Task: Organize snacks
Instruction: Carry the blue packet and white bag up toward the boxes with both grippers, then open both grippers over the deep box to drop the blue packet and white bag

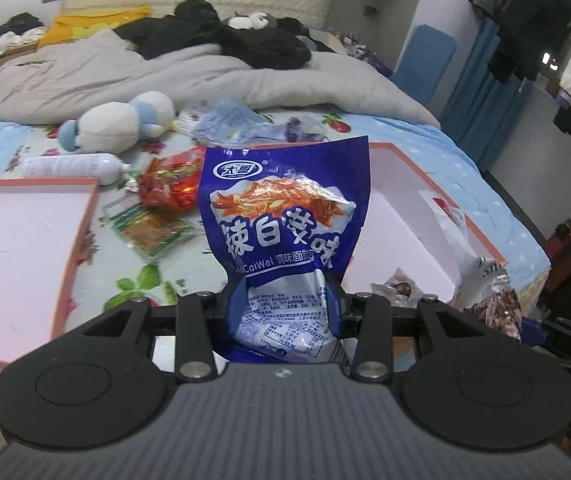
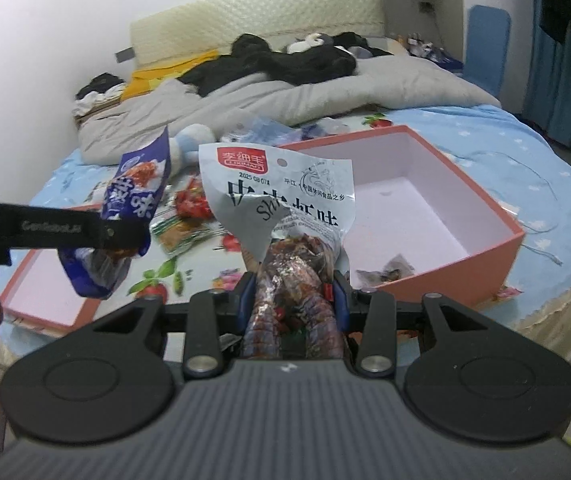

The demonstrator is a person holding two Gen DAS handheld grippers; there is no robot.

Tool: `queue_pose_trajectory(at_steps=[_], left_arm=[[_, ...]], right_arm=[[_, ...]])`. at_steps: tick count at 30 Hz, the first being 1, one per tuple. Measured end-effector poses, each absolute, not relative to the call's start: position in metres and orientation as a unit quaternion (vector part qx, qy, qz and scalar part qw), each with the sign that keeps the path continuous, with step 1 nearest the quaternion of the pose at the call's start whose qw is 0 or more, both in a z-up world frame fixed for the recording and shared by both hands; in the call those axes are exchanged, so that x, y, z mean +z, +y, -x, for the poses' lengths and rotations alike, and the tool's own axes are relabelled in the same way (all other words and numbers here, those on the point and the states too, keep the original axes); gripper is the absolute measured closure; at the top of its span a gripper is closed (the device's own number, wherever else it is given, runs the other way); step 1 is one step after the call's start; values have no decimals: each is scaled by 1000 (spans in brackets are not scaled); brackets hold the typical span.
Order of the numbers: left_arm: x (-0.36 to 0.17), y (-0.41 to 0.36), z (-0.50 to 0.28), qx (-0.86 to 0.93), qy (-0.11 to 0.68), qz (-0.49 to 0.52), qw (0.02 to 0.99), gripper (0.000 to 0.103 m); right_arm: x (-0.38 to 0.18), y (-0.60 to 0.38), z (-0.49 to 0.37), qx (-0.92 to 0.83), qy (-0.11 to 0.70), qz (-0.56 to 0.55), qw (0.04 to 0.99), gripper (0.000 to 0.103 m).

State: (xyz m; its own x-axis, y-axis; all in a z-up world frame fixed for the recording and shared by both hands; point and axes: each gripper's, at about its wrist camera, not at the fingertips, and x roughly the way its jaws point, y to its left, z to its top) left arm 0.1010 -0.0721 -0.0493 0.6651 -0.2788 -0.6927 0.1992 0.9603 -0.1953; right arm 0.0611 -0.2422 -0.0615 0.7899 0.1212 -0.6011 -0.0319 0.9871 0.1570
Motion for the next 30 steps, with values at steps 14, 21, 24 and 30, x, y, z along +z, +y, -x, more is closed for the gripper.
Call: queue_pose_trajectory(at_steps=[14, 21, 24, 30], left_arm=[[-72, -136, -189, -173, 409, 36, 895, 57], [-84, -165, -237, -190, 421, 25, 887, 57], [-90, -175, -257, -194, 424, 20, 884, 57], [-105, -184, -287, -196, 438, 23, 877, 57]], right_arm=[[-79, -299, -137, 16, 339, -88, 937, 61], [-91, -321, -180, 12, 340, -85, 936, 61], [-96, -328, -195, 13, 346, -83, 934, 60], [-114, -337, -216, 11, 365, -87, 927, 60]])
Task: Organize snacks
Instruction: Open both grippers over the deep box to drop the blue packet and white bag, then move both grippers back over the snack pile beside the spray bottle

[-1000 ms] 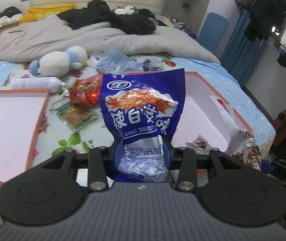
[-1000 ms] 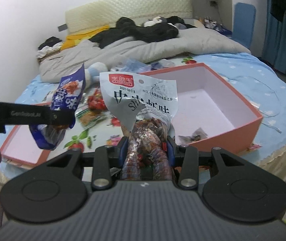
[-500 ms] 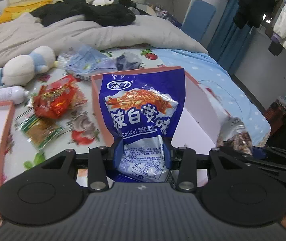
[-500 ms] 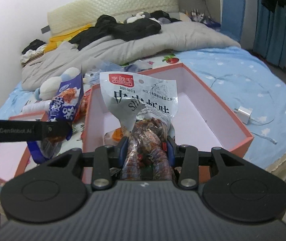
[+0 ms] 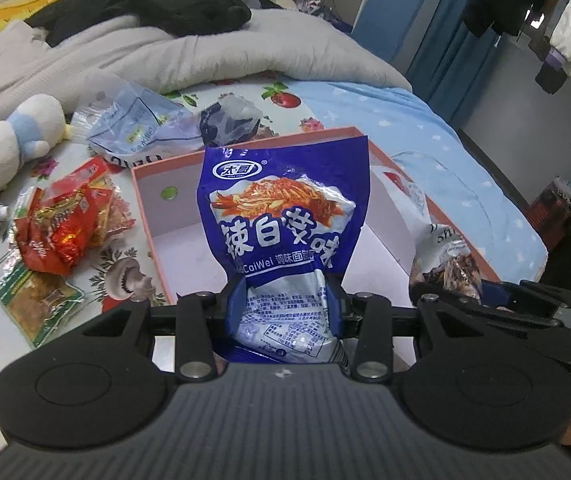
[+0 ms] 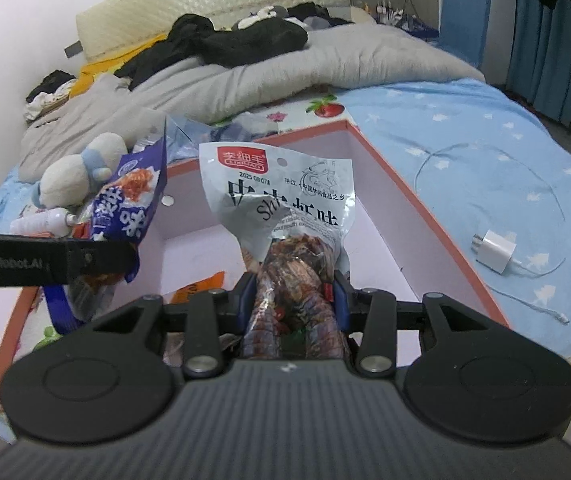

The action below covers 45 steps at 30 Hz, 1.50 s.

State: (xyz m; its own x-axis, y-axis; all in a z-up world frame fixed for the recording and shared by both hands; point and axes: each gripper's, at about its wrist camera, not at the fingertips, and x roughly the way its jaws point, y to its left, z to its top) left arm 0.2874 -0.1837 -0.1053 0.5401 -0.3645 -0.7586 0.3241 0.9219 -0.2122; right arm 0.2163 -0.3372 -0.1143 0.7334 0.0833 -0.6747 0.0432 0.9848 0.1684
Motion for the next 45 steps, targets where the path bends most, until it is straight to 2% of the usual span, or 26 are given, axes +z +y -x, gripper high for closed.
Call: queue_pose_trajectory(at_steps=[3, 6, 7, 8, 10, 19, 32, 38, 45], left_arm=[[-112, -186, -296, -198, 446, 24, 873, 56], [-117, -187, -301, -196, 451, 16, 871, 49], [-118, -188, -302, -190, 452, 9, 872, 46], [-119, -188, -303, -184, 451, 5, 873, 43], [-118, -185, -304, -180, 448, 8, 876, 39], [-92, -159, -280, -184, 421, 26, 888, 38], [-47, -103, -189, -171, 366, 42, 914, 38], [-45, -67, -138, -152, 357, 59, 920, 38], [-66, -28, -87, -133, 373, 98, 913, 38]], right_arm=[[-122, -339, -224, 13, 374, -97, 922, 59], [-130, -341, -231, 9, 386, -106, 916, 57], [-132, -342, -232, 9, 389, -111, 914, 52], [-134, -343, -234, 7, 392, -112, 913, 42], [-135, -342, -234, 2, 392, -107, 914, 36], [-114, -330, -209, 10, 368, -105, 924, 36], [-70, -283, -139, 46, 308, -97, 945, 36], [-73, -260, -104, 63, 287, -107, 950, 36], [-93, -236, -69, 92, 279, -100, 951, 36]])
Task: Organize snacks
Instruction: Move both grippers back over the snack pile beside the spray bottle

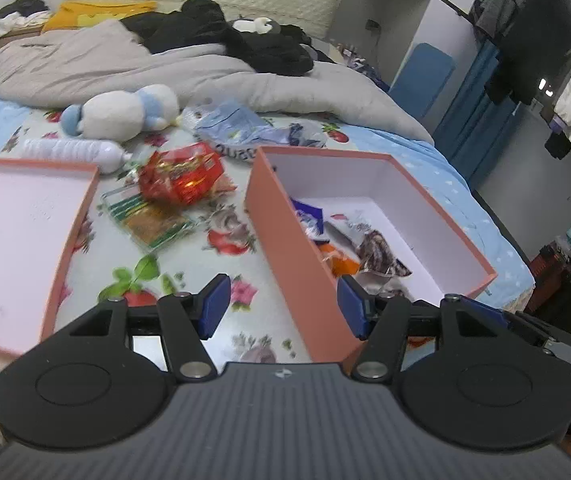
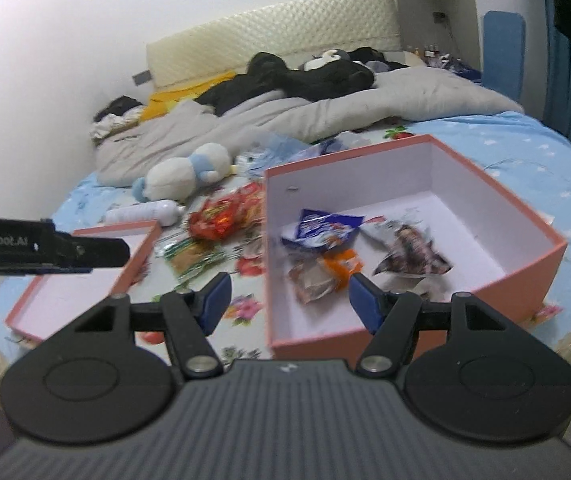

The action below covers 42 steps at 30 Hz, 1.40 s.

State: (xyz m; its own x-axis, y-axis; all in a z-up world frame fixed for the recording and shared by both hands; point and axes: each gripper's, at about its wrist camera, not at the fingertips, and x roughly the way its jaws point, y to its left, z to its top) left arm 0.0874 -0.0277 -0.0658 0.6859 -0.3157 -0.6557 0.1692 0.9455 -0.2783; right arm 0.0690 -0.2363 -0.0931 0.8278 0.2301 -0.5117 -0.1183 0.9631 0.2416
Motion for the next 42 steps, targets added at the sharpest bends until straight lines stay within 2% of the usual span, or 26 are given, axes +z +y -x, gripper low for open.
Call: queue_pose_trajectory(at_steps=[9, 18, 20, 22, 32, 42], left_arm=[[-89, 16, -46, -88, 382, 134, 910, 37], [-104, 42, -39, -64, 380, 155, 910, 28], [-108, 45, -45, -65, 379, 157, 910, 23], [-113, 49, -51, -69, 381, 162, 908, 23], [-128, 69, -121, -80, 397, 160, 900, 23], [-152, 98, -245, -83, 420, 198, 882, 23]], right_arm=[[-99, -207, -49, 131, 290, -91, 944, 36], [-99, -216, -69, 142, 309, -123, 932, 36], [-98, -218, -76, 144, 314, -125, 930, 36], [-96, -217, -84, 152, 318, -127, 927, 36], [-97, -173, -121, 196, 326, -75, 922, 36], [-114, -126, -185, 257, 358, -48, 896, 36]])
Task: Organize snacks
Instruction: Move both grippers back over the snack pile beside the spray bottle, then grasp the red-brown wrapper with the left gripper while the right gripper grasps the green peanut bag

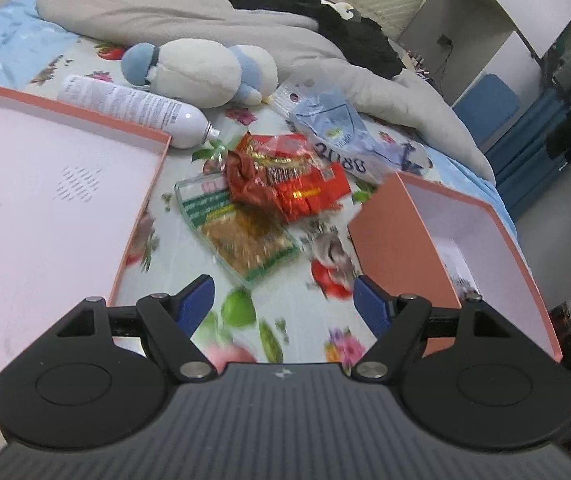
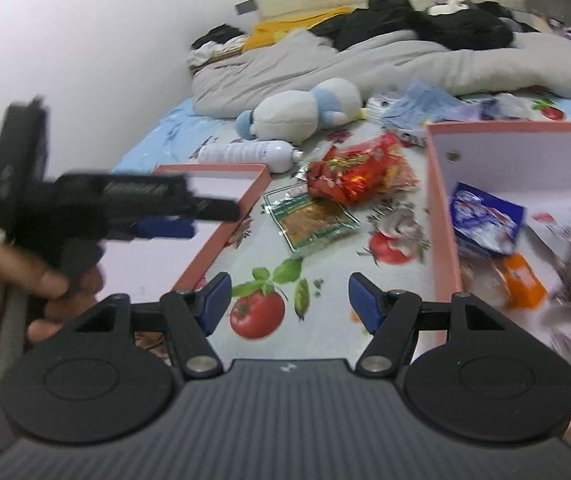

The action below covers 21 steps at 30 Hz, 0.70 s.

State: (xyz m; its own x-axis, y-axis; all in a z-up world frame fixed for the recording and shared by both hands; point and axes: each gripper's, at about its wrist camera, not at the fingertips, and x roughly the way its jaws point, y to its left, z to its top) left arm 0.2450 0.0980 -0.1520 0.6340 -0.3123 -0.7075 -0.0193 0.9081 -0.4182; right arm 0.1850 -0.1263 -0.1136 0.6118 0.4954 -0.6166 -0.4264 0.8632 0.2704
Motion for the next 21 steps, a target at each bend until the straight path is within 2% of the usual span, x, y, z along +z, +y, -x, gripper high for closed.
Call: queue_pose_trajectory(at_steps=[2, 4, 10, 21], left_arm=[[-160, 103, -274, -86, 425, 203, 878, 23], [-170, 108, -304, -92, 433, 207, 872, 23], [-204, 118, -373, -106, 459, 223, 853, 23], [-236, 113, -438, -119, 506, 234, 822, 24]], right_arm=[[-120, -117, -202, 266, 364, -42, 892, 34], [-128, -108, -221, 272, 372, -38, 887, 27], [-152, -84, -274, 274, 397, -8, 876, 27], [-181, -59, -338, 261, 449, 35, 854, 27]])
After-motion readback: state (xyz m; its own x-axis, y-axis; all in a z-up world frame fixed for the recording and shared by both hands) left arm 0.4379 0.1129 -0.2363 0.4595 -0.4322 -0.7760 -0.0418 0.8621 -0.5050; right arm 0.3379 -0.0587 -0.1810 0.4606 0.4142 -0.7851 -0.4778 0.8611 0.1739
